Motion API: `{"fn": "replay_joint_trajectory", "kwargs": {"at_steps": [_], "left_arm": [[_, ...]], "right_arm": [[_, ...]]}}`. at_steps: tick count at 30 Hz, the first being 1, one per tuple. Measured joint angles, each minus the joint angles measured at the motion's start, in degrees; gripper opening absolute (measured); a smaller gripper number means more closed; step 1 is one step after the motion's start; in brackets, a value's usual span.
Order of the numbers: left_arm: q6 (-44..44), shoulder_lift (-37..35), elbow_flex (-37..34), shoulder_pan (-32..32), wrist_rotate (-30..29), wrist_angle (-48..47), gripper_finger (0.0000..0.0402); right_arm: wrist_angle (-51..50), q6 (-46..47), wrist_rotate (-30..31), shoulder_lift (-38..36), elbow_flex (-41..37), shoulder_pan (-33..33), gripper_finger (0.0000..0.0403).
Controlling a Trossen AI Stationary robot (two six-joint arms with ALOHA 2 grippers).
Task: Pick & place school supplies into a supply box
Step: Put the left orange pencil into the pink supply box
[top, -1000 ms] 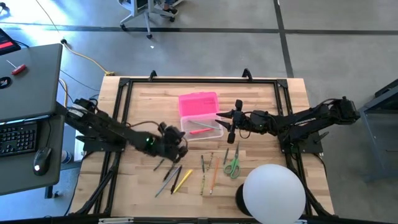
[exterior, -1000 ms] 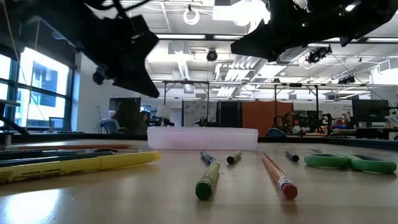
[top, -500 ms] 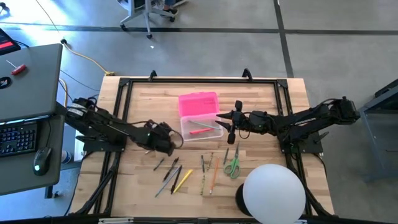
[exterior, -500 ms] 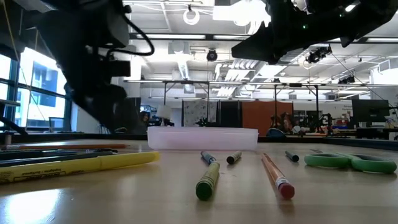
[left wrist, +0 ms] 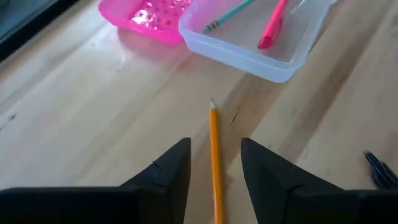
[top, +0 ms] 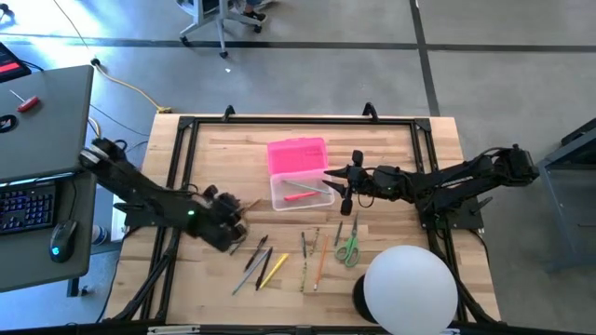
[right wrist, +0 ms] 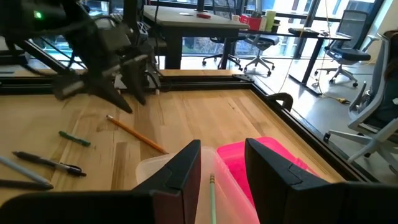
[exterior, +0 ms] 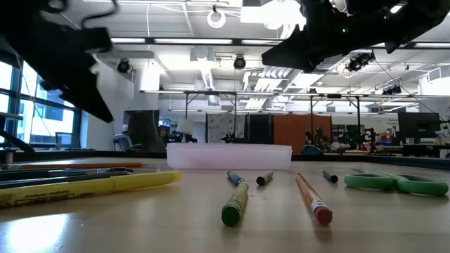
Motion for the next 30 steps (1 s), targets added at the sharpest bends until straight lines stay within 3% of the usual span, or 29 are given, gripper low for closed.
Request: {"fn": "replay_joint_trajectory", "kwargs": {"at_steps": [4,9,12,15,20,30], "left_arm": [[-4.92,-7.16,-7.96,-4.97,-1.87,4.85,0.0172],[-4.70,-8.66,-19.62,-5.88,-7.83,28.55,0.0172],[0.41,-7.79,-23.55,-5.89,-12.83,36.29,0.0172],[1.23,-7.05,-24.95,-5.87,-13.73,39.22,0.0172],[4.00,-3.54,-24.92,-5.89,-9.20,43.05,0.0172],[1.64,8.51,-24.90,-5.89,-8.64,50.25,0.0172]], "right_arm": [[0.00,0.00,0.04,0.00,0.00,-0.15,0.0103],[0.02,0.01,0.08,0.00,0.00,-0.85,0.0103],[0.00,0.15,0.08,0.00,0.00,-1.18,0.0103],[-0.01,0.39,0.07,0.00,0.00,-1.18,0.0103],[-0.02,0.15,0.08,0.00,0.00,-1.18,0.0103],[-0.44,0.39,0.06,0.00,0.00,-1.18,0.0103]]}}
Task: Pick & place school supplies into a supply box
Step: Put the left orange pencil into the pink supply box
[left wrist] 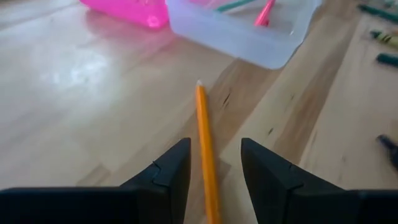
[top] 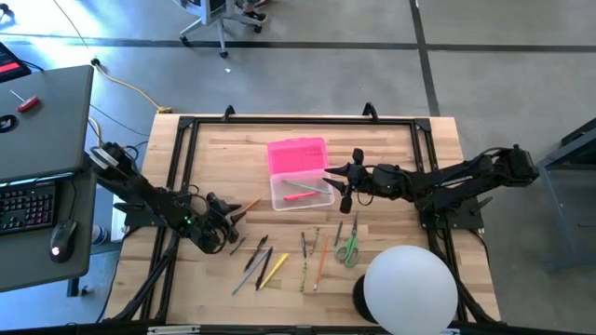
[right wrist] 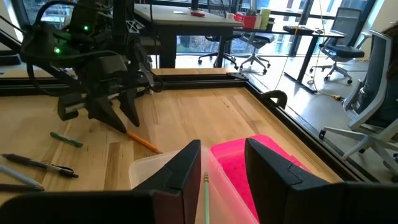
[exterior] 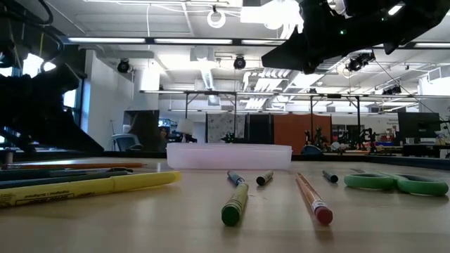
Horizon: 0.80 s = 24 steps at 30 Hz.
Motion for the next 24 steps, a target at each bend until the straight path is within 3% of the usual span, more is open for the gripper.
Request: {"fn": "replay_joint_trajectory", "kwargs": {"at_steps": [13,17,22,24], "left_arm": [[-8.18,15.87,0.20,-0.13,-2.55,7.19,0.0165],[-8.56,19.20,0.20,-0.13,-4.38,10.16,0.0119],[-8.98,20.20,0.28,-0.02,-5.54,10.48,0.0029],[-8.92,20.17,0.14,0.04,-6.36,11.78,0.0026]], "right_arm": [[-2.18,0.02,0.02,0.00,0.00,0.00,0.0103],[-2.37,0.02,0.02,0.00,0.00,0.00,0.0103],[-2.64,-0.25,0.01,0.00,0.00,0.00,0.0103],[-2.62,-0.26,0.02,0.00,0.00,0.00,0.0103]]}}
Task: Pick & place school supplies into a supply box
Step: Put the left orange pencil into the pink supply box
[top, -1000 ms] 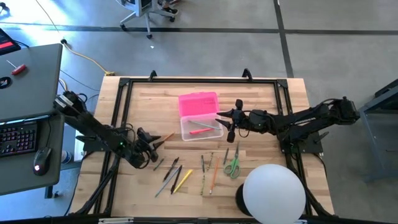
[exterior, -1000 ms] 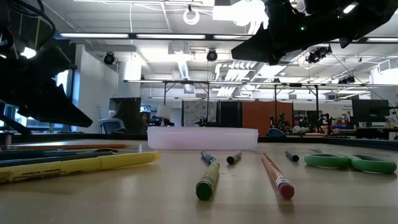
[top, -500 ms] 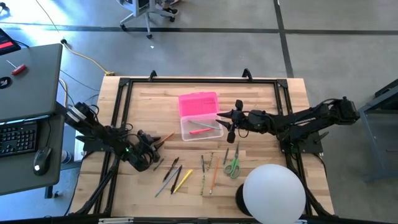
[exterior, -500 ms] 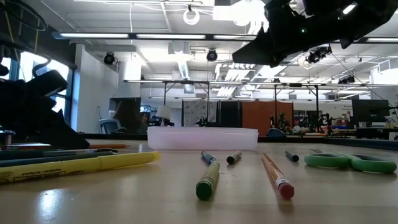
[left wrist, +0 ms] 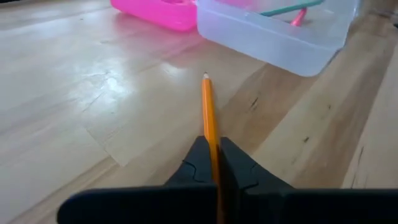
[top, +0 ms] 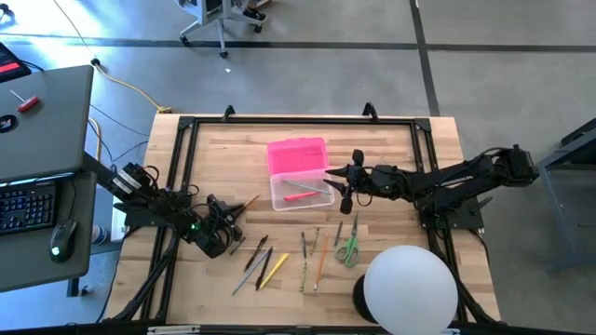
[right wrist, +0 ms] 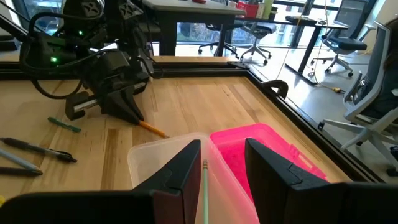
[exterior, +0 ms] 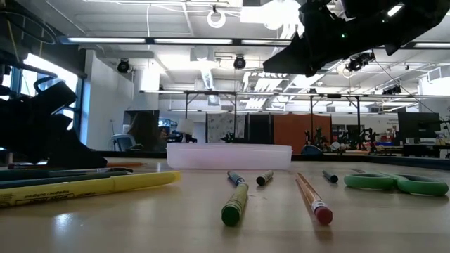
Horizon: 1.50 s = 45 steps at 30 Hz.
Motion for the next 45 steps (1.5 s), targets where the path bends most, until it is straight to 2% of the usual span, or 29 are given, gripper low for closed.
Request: {"fn": "replay_joint_trajectory", "kwargs": {"at_steps": [5,7,9,11,13,16,18,20,23,25,27,30,33,38,45], "left_arm": [[3.57,0.15,-0.17,0.11,-4.62,11.50,0.0032],[8.26,-0.10,-0.04,0.21,-7.02,19.12,0.0027],[15.06,-0.65,-0.01,1.21,-7.01,26.99,0.0027],[24.25,-1.74,0.02,3.44,-3.37,36.09,0.0027],[33.67,-2.82,0.56,6.93,3.06,43.82,0.0027],[45.14,-4.68,3.64,13.78,13.73,47.80,0.0029],[49.31,-5.18,6.87,19.22,21.26,45.04,0.0034],[49.93,-5.18,11.15,25.04,29.12,37.79,0.0036],[48.55,-5.01,19.70,32.77,39.39,18.41,0.0032],[48.44,-4.13,25.77,36.47,42.73,5.61,0.0030],[49.11,-3.33,30.82,39.29,44.50,-1.89,0.0033],[52.55,-2.00,36.54,41.72,48.59,-5.12,0.0041],[54.74,-0.04,39.94,42.52,51.73,-5.42,0.0041],[53.84,4.70,41.37,42.73,52.27,-5.85,0.0047],[50.66,8.30,41.35,42.71,52.20,-5.03,0.0096]], "right_arm": [[0.00,-0.11,0.00,0.00,0.00,0.00,0.0103],[0.04,-0.09,-0.02,0.00,0.00,0.00,0.0103],[0.04,0.19,-0.01,0.00,0.00,0.00,0.0103],[0.04,0.25,-0.02,0.00,0.00,0.00,0.0103],[0.07,0.26,0.00,0.00,0.00,0.00,0.0103],[0.05,0.27,0.00,0.00,0.00,0.00,0.0103],[0.04,0.70,0.00,0.00,0.00,0.00,0.0103],[-0.14,2.46,0.00,0.00,0.00,0.00,0.0103],[-3.24,3.91,-0.01,0.00,0.02,0.11,0.0103],[-7.93,4.74,0.10,0.00,0.02,0.48,0.0103],[-13.38,7.94,0.40,0.02,0.02,0.98,0.0103],[-20.88,12.75,0.43,0.02,0.02,1.69,0.0103],[-24.28,14.34,1.35,0.02,0.02,2.44,0.0103],[-21.02,12.33,0.11,0.02,0.02,3.93,0.0103],[-19.23,11.43,0.00,0.02,0.02,5.96,0.0103]]}}
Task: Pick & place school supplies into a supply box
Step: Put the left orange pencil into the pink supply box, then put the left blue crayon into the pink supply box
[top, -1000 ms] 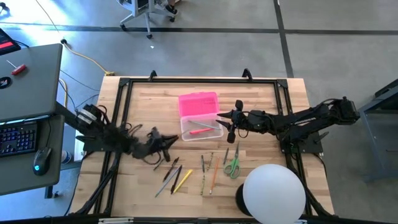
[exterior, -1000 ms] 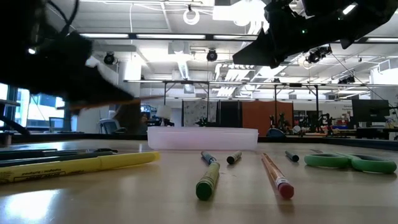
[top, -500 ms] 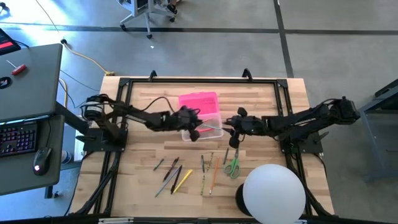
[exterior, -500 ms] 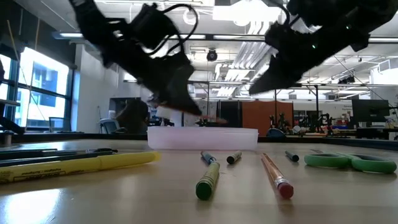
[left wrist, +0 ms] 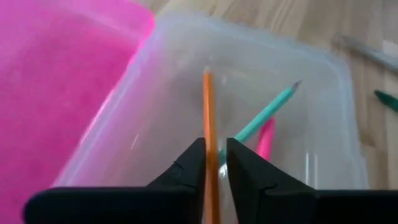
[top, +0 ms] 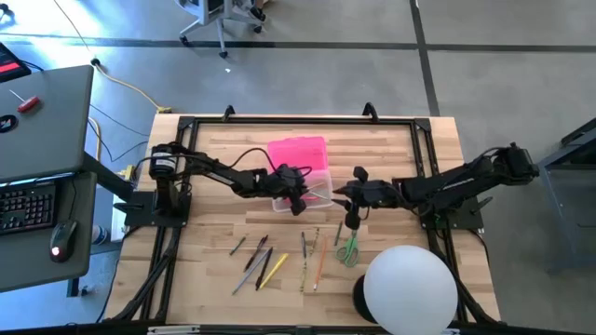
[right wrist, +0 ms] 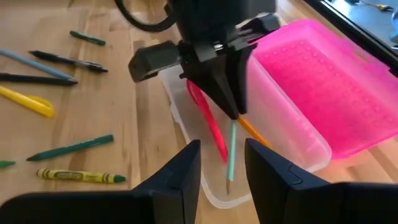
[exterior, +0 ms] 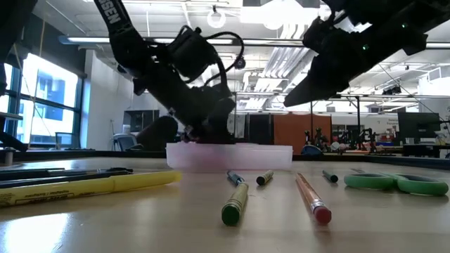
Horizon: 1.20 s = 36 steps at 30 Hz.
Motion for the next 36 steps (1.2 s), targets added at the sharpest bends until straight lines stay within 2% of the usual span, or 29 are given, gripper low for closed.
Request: {"fn": "replay_joint_trajectory", "kwargs": {"at_steps": [9,13,15,20,24,27,30,36], "left_arm": [[5.88,-4.17,1.50,0.00,-1.02,-0.73,0.0176],[9.59,-10.03,3.03,0.00,4.22,-4.16,0.0193],[11.59,-14.39,4.16,0.00,6.64,-11.28,0.0194],[12.32,-25.44,9.93,-0.10,7.59,-33.25,0.0185],[3.62,-32.73,12.12,-2.47,7.76,-47.07,0.0173],[-2.13,-36.15,11.68,-8.12,5.92,-55.23,0.0162],[-10.15,-37.44,8.49,-16.92,-0.33,-58.41,0.0149],[-34.78,-35.88,0.68,-36.84,-16.21,-54.59,0.0134]], "right_arm": [[0.00,0.72,0.00,0.00,0.00,2.99,0.0103],[-0.01,0.90,0.00,0.00,0.00,4.08,0.0103],[0.04,1.63,-0.04,0.00,0.00,4.61,0.0103],[0.05,2.40,-0.23,0.00,0.00,5.94,0.0103],[0.25,2.45,-0.13,0.00,0.00,6.28,0.0103],[0.24,2.51,0.00,0.00,0.00,6.24,0.0103],[0.57,2.41,0.88,0.00,0.00,6.24,0.0103],[0.58,2.06,3.43,0.00,0.00,6.21,0.0103]]}}
